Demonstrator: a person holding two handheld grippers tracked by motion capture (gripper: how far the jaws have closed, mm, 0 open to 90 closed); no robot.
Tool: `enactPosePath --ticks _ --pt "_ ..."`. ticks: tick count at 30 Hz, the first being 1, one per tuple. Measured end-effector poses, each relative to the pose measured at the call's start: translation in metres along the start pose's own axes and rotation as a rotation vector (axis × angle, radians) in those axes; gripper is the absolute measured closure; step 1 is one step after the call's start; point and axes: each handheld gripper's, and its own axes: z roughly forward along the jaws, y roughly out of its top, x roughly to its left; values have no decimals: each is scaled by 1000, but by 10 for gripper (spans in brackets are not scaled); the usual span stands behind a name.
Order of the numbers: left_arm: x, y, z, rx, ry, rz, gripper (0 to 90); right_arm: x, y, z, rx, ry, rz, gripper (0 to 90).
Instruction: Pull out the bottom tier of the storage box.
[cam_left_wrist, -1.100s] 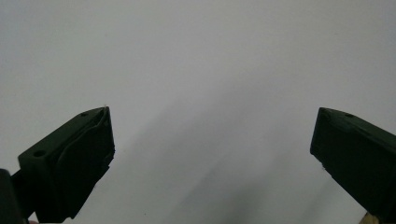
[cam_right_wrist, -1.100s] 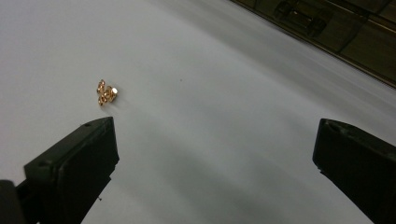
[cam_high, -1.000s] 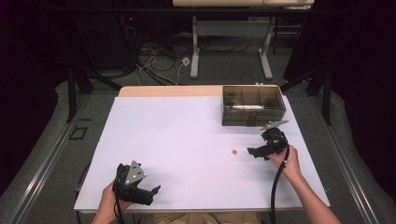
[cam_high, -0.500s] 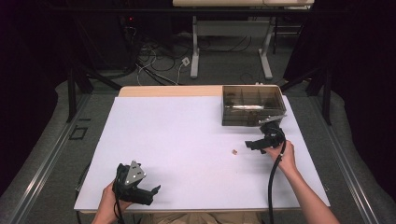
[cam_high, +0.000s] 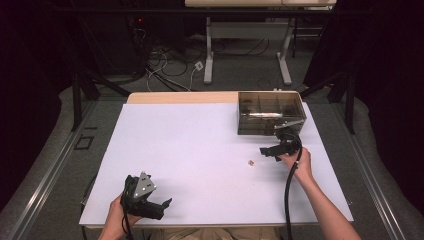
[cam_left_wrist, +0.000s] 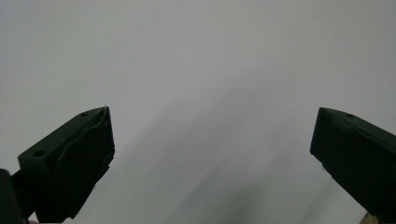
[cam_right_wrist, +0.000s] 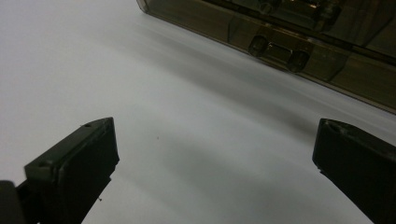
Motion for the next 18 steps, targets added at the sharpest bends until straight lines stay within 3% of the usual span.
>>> enactPosePath --ticks 7,11,15,18 --pt "0 0 0 5 -7 -4 0 -2 5 7 -14 -11 60 17" --pt "-1 -1 2 -14 8 -7 0 -3 6 11 -17 -25 59 35" --pt "-1 -1 2 -14 7 -6 0 -3 6 14 -29 -37 85 147" --pt "-2 0 2 -8 6 4 0 -4 6 16 -38 -39 102 169"
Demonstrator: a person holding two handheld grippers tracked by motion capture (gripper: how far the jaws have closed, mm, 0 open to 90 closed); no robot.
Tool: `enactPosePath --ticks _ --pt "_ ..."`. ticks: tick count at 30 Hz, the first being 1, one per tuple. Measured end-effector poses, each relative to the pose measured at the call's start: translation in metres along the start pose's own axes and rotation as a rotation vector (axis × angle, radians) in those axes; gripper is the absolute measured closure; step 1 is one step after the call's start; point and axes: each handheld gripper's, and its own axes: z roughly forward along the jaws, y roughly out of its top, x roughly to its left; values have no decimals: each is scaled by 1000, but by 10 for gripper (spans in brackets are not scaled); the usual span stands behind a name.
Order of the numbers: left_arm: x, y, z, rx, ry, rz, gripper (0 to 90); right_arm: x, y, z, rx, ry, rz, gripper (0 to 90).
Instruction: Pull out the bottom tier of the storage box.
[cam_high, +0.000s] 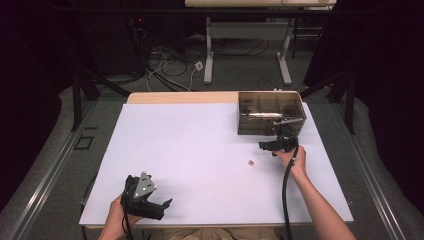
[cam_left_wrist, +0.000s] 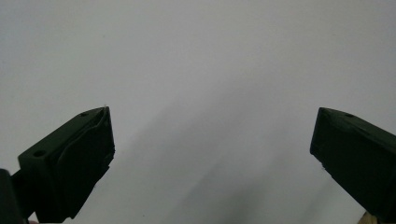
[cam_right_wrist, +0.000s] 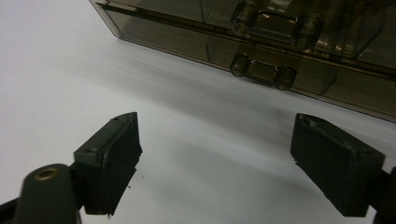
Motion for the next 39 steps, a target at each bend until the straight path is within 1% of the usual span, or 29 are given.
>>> enactPosePath --ticks 3,6,7,8,9,11,13,14,15,16,18,20,21,22,23,24,26,27,29,31,32,35,36,38,39 --pt "0 0 0 -1 0 1 0 -2 2 1 -16 11 49 215" --pt "1 0 0 -2 1 -1 0 -4 4 2 -34 -11 84 268" --pt "1 0 0 -2 1 -1 0 -4 4 2 -34 -11 84 268" --pt "1 0 0 -2 2 -2 0 -4 5 3 -37 -20 106 305" --pt "1 0 -1 1 -3 -1 0 -5 6 4 -38 -31 106 323" --pt "1 0 0 0 -2 -4 0 -4 6 5 -39 -44 131 356" --pt "1 0 0 -4 0 -5 0 -4 6 6 -39 -57 147 375" --pt "1 0 0 -4 0 -5 0 -4 6 6 -39 -57 147 375" --pt "1 0 0 -3 1 -5 0 -3 7 7 -40 -77 159 427" --pt "1 0 0 -3 1 -5 0 -3 7 8 -35 -79 153 430" --pt "1 0 0 -1 1 -4 0 -2 8 9 -43 -90 171 454" --pt "1 0 0 -1 0 -4 0 -2 9 10 -54 -103 171 468" --pt "1 0 0 -1 0 -4 0 -2 10 10 -49 -113 172 479" --pt "1 0 0 -1 0 -4 0 -2 10 10 -49 -113 172 479" --pt "1 0 0 -2 1 -5 0 -1 11 11 -48 -121 175 501" --pt "1 0 0 -2 1 -6 0 0 11 11 -49 -140 184 510" --pt "1 0 0 2 2 -8 0 1 11 13 -50 -139 196 519" --pt "1 0 0 0 0 -7 0 0 11 13 -52 -146 190 525" --pt "1 0 0 4 3 -6 0 -1 11 15 -56 -154 195 538" --pt "1 0 0 3 2 -6 0 0 10 15 -56 -159 209 554" --pt "1 0 0 3 4 -5 0 -1 10 16 -60 -155 215 557" --pt "2 0 1 2 2 -3 0 -1 10 17 -65 -158 209 553" --pt "1 0 1 0 1 -5 0 0 11 17 -58 -162 218 552" --pt "1 0 1 -1 1 -5 0 0 11 17 -53 -159 216 551" --pt "1 0 1 -1 0 -3 0 0 11 18 -55 -171 209 552"
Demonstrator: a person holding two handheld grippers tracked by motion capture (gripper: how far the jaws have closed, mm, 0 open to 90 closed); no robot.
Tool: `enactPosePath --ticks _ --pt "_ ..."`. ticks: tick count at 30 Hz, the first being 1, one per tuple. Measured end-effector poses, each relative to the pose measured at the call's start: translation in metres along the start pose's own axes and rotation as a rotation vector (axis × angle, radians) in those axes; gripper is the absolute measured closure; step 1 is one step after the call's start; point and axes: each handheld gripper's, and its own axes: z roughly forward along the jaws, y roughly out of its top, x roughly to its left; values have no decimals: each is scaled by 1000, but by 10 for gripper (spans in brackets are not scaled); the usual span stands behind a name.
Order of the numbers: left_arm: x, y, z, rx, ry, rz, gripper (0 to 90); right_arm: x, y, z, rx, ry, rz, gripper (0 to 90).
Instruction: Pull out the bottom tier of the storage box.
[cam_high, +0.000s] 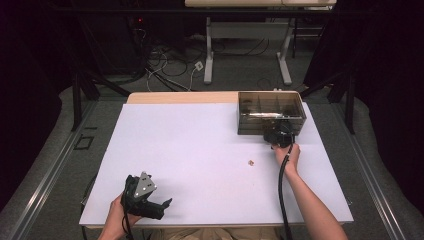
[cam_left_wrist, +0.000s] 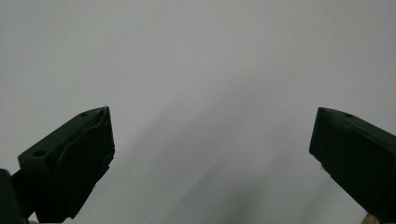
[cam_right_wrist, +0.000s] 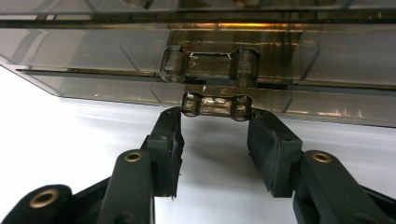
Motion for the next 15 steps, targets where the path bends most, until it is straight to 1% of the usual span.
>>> enactPosePath --ticks 3,5,7,8,10,11,14,15 --pt "0 0 0 0 1 -2 0 1 0 2 -3 -6 -6 548" --pt "0 0 0 2 -1 3 0 2 0 3 -15 -6 12 547" --pt "0 0 1 -1 -6 1 0 2 0 2 -11 -5 37 554" --pt "0 0 1 0 -7 0 0 1 0 3 -13 -5 34 555" --pt "0 0 1 3 -5 2 0 1 0 2 -10 0 52 561" --pt "0 0 1 0 -6 1 0 0 0 2 -12 -1 45 564" --pt "1 0 0 2 -1 5 0 1 0 3 -10 -1 50 566" --pt "1 0 0 2 -1 5 0 1 0 3 -20 -1 43 566"
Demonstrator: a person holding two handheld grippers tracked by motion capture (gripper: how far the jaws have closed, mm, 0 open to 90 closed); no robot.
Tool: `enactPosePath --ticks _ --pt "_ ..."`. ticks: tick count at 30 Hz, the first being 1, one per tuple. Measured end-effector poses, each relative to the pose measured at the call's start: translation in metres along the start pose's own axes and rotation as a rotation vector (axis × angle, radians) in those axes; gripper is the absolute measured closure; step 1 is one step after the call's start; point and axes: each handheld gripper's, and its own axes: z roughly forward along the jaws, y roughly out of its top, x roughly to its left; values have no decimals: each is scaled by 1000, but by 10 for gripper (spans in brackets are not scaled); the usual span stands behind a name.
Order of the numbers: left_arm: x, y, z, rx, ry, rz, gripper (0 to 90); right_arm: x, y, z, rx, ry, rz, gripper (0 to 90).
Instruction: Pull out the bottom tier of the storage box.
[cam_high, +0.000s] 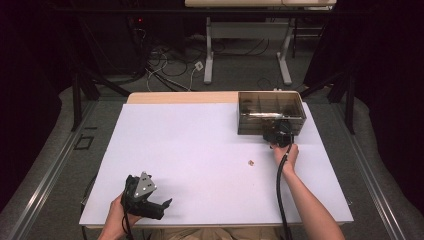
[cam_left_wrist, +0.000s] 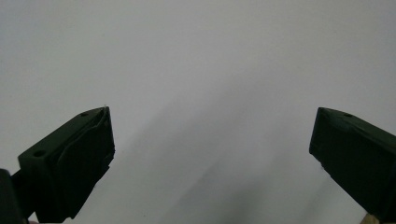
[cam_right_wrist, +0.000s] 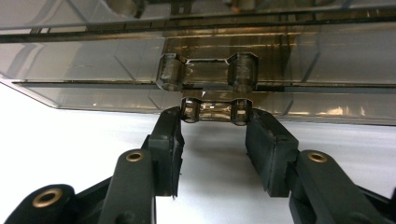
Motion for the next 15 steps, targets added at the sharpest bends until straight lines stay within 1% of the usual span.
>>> enactPosePath --ticks 5,7,8,9,10,11,12,14,15 --pt "0 0 0 0 0 0 0 0 0 0 4 -5 -5 567" --pt "0 0 0 0 1 1 1 0 0 0 5 -3 -7 568" --pt "0 0 0 -1 1 2 1 1 0 0 4 -2 -1 568" --pt "0 0 0 -1 2 2 0 0 0 -1 12 0 -9 567" --pt "0 0 0 -1 2 2 0 0 0 -1 14 3 -4 568" --pt "0 0 0 -1 2 2 0 0 -1 -1 5 3 -6 567" --pt "0 0 0 -2 4 1 0 -1 -1 -2 8 -2 -11 568" --pt "0 0 0 -1 3 1 0 -1 -2 -3 13 10 -5 568" --pt "0 0 0 0 3 0 0 0 -2 -3 8 3 -5 568"
